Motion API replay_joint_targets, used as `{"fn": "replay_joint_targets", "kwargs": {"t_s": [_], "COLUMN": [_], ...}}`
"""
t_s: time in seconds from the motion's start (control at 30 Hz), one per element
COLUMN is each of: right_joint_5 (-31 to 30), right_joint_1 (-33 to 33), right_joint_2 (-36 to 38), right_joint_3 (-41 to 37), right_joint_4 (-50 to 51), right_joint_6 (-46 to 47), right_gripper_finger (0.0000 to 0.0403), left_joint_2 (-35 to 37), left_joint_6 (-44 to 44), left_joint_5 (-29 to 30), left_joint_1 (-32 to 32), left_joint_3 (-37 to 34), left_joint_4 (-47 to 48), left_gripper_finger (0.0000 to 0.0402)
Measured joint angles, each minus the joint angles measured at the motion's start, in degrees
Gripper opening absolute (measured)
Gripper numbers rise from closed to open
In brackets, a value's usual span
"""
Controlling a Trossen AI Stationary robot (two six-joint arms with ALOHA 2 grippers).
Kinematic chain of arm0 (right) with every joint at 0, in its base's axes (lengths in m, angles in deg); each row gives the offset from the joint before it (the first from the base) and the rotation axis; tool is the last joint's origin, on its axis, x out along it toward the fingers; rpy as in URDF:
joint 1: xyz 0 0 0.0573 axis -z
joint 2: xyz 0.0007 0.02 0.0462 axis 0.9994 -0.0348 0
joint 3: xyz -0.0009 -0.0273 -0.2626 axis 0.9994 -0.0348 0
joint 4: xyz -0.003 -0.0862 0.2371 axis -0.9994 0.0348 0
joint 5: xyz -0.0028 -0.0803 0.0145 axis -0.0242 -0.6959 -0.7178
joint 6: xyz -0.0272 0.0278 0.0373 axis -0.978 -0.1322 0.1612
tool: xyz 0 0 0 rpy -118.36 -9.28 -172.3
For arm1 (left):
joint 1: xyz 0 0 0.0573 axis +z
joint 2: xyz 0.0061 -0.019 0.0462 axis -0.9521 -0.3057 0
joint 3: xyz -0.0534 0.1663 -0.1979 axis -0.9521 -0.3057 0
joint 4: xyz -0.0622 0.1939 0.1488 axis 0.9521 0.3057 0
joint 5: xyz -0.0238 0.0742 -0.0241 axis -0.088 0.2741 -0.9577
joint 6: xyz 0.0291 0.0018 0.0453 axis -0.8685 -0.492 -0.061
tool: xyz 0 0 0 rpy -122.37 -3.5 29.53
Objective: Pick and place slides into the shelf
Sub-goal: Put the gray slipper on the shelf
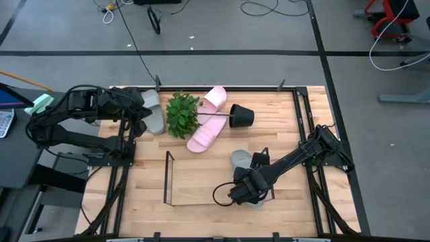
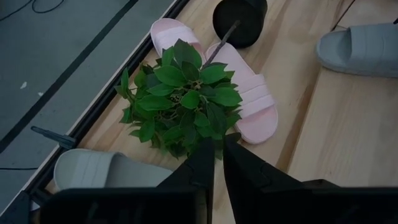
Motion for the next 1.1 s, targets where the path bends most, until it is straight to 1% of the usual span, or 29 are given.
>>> {"fn": "replay_joint_targets", "kwargs": {"t_s": [0.2, 0.3, 0.47, 0.73, 0.87, 1.0, 1.1], "right_joint_5": [2.3, 4.1, 5.3, 5.3, 4.5, 3.1, 1.8], "right_joint_1": [0.0, -0.2, -0.8, -0.8, -0.8, -0.8, -0.8], "right_joint_2": [0.0, 0.0, 0.0, 2.5, 4.2, 6.4, 8.2], "right_joint_3": [0.0, 0.0, 0.0, 0.0, 0.0, 0.0, 0.0], "right_joint_4": [-0.5, -1.2, -1.4, -3.3, -4.5, -7.2, -9.9], "right_joint_6": [-0.1, -1.8, -4.4, -2.7, -2.5, -1.6, -3.8], "right_gripper_finger": [0.0252, 0.0253, 0.0254, 0.0254, 0.0254, 0.0253, 0.0249], "left_joint_2": [0.0, 0.0, 0.0, 0.0, 0.9, 1.7, 1.5], "left_joint_6": [-0.7, -0.7, -0.5, -0.6, -1.5, -2.4, -5.0], "left_joint_5": [-2.8, -3.9, -3.9, -3.9, -4.3, -8.6, -10.9], "left_joint_1": [0.0, 0.0, 0.0, 0.1, 1.2, 3.6, 7.2], "left_joint_3": [0.0, 0.0, 0.0, -0.1, -3.8, -9.7, -15.0], "left_joint_4": [2.5, 3.8, 4.0, 3.5, -1.2, -1.8, -1.9], "left_gripper_finger": [0.0041, 0.0045, 0.0046, 0.0047, 0.0048, 0.0046, 0.0047]}}
